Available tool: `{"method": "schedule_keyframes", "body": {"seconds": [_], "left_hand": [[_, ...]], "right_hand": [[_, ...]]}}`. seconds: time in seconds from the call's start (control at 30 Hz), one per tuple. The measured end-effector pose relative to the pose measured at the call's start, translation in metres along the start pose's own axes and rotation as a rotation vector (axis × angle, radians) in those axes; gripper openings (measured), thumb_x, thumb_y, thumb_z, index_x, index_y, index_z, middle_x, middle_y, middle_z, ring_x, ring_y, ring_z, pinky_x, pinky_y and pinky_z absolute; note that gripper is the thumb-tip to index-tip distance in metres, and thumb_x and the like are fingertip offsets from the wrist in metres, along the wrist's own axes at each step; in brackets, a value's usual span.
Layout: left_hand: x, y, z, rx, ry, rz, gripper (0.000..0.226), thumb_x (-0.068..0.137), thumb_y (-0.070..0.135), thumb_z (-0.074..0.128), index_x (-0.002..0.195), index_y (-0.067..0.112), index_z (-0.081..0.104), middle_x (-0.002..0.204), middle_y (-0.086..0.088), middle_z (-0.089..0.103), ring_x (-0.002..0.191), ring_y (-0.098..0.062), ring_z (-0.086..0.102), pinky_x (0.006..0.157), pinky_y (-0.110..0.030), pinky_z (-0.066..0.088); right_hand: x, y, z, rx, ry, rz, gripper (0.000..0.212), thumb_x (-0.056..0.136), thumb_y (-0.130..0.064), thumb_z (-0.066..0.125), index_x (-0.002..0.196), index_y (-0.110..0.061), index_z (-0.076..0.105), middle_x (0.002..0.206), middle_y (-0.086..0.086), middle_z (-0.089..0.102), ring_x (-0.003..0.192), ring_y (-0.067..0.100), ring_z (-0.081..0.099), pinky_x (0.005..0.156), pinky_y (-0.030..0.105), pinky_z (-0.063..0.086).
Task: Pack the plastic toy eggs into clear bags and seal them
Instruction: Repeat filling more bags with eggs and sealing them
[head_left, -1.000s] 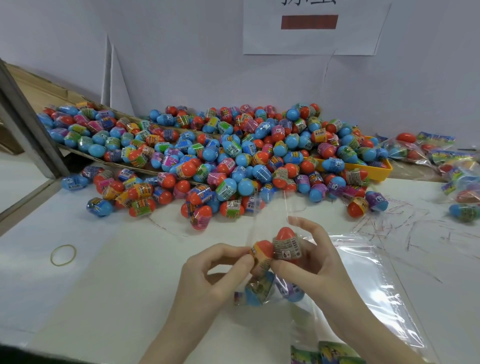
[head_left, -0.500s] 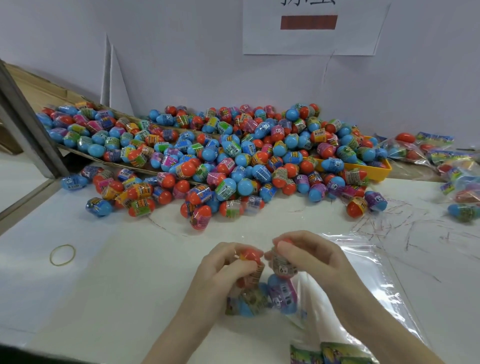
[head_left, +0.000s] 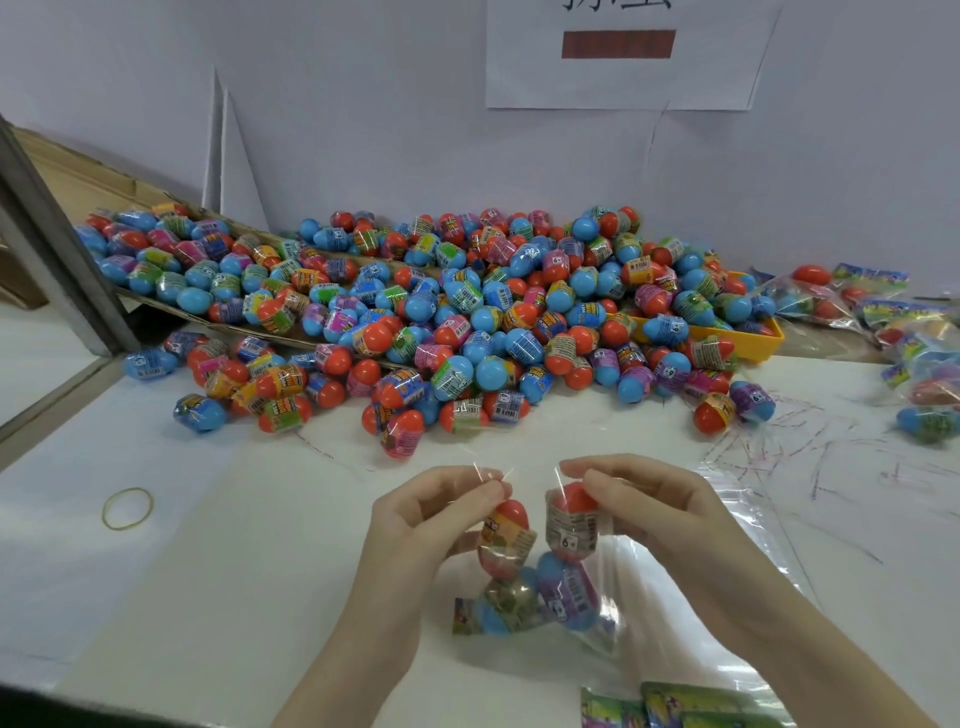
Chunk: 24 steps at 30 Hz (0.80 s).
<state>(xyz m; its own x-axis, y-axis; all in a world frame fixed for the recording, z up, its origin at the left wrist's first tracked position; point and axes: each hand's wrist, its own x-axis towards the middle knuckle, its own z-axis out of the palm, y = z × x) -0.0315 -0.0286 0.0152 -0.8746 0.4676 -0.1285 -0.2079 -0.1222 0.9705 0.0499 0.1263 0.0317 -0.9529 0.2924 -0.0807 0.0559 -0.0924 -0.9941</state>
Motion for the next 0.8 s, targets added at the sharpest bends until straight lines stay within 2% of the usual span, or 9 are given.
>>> {"method": "schedule_keyframes", "body": {"seconds": [0.1,0.2,0.47,0.6,0.73,0.8], "left_hand": [[0.0,0.0,-0.002,-0.014,-0.006,-0.035,0.037,0.041,0.036,0.072,0.072,0.018,0.076,0.072,-0.004,0.072,0.064,-0.008,0.066,0.052,-0.016,0.049],[0.001,0.0,-0.003,-0.043,-0.023,-0.077,0.035,0.042,0.034,0.072,0.074,0.019,0.077,0.076,-0.003,0.073,0.066,-0.008,0.067,0.052,-0.017,0.05],[0.002,0.002,-0.014,-0.019,-0.088,-0.129,0.032,0.049,0.035,0.069,0.078,0.022,0.078,0.088,0.0,0.074,0.076,-0.009,0.069,0.057,-0.019,0.053],[0.002,0.002,-0.014,-0.008,-0.071,-0.122,0.03,0.047,0.035,0.07,0.073,0.023,0.078,0.084,0.003,0.074,0.068,-0.007,0.067,0.055,-0.019,0.052],[0.002,0.001,-0.015,-0.014,-0.076,-0.12,0.034,0.045,0.036,0.071,0.075,0.022,0.078,0.084,0.001,0.074,0.068,-0.007,0.067,0.055,-0.019,0.052],[0.003,0.001,-0.017,-0.023,-0.085,-0.127,0.035,0.045,0.035,0.071,0.076,0.021,0.078,0.084,0.0,0.074,0.068,-0.007,0.067,0.055,-0.019,0.052]], "right_hand": [[0.0,0.001,-0.005,0.013,0.004,0.01,0.032,0.059,-0.03,0.067,0.087,-0.017,0.076,0.087,0.011,0.073,0.081,0.018,0.064,0.076,0.022,0.051],[0.001,0.002,-0.007,0.013,0.006,0.016,0.035,0.059,-0.028,0.069,0.09,-0.013,0.075,0.089,0.015,0.072,0.083,0.025,0.062,0.078,0.026,0.052],[0.0,0.003,-0.007,0.044,0.039,0.041,0.031,0.053,-0.028,0.072,0.081,-0.014,0.075,0.079,0.018,0.071,0.072,0.023,0.066,0.064,0.015,0.05],[0.0,0.004,-0.008,0.047,0.038,0.023,0.024,0.055,-0.022,0.069,0.077,-0.015,0.076,0.079,0.014,0.072,0.071,0.021,0.068,0.065,0.018,0.053],[0.0,0.003,-0.01,0.019,0.017,0.007,0.025,0.058,-0.024,0.07,0.079,-0.015,0.077,0.083,0.014,0.072,0.076,0.022,0.067,0.074,0.028,0.055],[0.0,0.001,-0.011,0.006,-0.003,0.009,0.024,0.057,-0.024,0.07,0.079,-0.015,0.077,0.083,0.013,0.073,0.074,0.02,0.067,0.072,0.027,0.055]]}}
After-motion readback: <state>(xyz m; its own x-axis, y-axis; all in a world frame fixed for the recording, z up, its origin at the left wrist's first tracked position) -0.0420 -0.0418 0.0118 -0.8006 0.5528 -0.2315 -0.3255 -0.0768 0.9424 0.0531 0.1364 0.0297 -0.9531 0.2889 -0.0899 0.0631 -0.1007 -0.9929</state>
